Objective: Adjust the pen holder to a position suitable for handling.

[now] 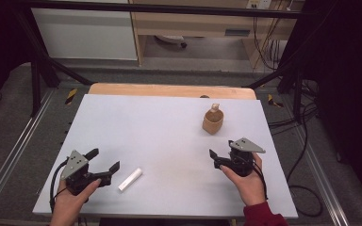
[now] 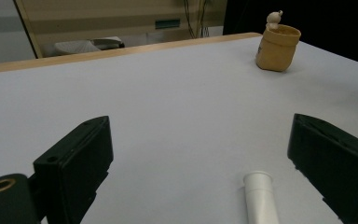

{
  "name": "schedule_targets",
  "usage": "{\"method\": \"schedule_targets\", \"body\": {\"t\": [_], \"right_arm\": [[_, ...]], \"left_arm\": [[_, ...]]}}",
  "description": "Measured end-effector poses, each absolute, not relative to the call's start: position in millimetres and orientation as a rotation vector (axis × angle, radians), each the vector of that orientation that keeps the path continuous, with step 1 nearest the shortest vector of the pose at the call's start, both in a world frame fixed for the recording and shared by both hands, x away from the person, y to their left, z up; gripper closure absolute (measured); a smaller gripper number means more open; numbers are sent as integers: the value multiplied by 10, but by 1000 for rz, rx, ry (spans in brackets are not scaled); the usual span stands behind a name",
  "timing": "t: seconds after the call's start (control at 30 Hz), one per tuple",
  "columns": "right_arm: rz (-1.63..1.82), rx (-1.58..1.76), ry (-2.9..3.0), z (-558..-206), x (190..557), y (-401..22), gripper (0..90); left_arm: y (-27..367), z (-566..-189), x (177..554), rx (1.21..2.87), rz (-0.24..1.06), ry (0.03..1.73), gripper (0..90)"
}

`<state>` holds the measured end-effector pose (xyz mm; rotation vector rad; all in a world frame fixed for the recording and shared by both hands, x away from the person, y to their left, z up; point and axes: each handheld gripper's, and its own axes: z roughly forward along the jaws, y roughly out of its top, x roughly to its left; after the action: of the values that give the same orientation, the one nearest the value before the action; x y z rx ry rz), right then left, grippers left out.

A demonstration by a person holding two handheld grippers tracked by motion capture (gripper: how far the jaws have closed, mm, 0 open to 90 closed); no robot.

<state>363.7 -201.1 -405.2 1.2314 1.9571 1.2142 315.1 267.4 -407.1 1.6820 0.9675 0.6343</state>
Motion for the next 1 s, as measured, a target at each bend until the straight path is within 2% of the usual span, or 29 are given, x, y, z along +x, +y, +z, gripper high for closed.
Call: {"method": "schedule_targets", "body": {"t": [0.27,0.53,0.77,1.0], "right_arm": [[1185,1251,1968,-4145,3479,-2211,35],[1165,1285,1994,-4256,3330,-2339,31],[1133,1295,2021,-4322,3346,-2341,34],[1114,1290,2029,-4341,3373,-2298,33]], "left_arm": [[2670,-4065,3125,1698,617,963,68],[2585,-4107,3109,1778,553,945,82],[2421,-4205,3101,1922,469,915,83],[2317,-4259,3090,1982,433,889,75]]}}
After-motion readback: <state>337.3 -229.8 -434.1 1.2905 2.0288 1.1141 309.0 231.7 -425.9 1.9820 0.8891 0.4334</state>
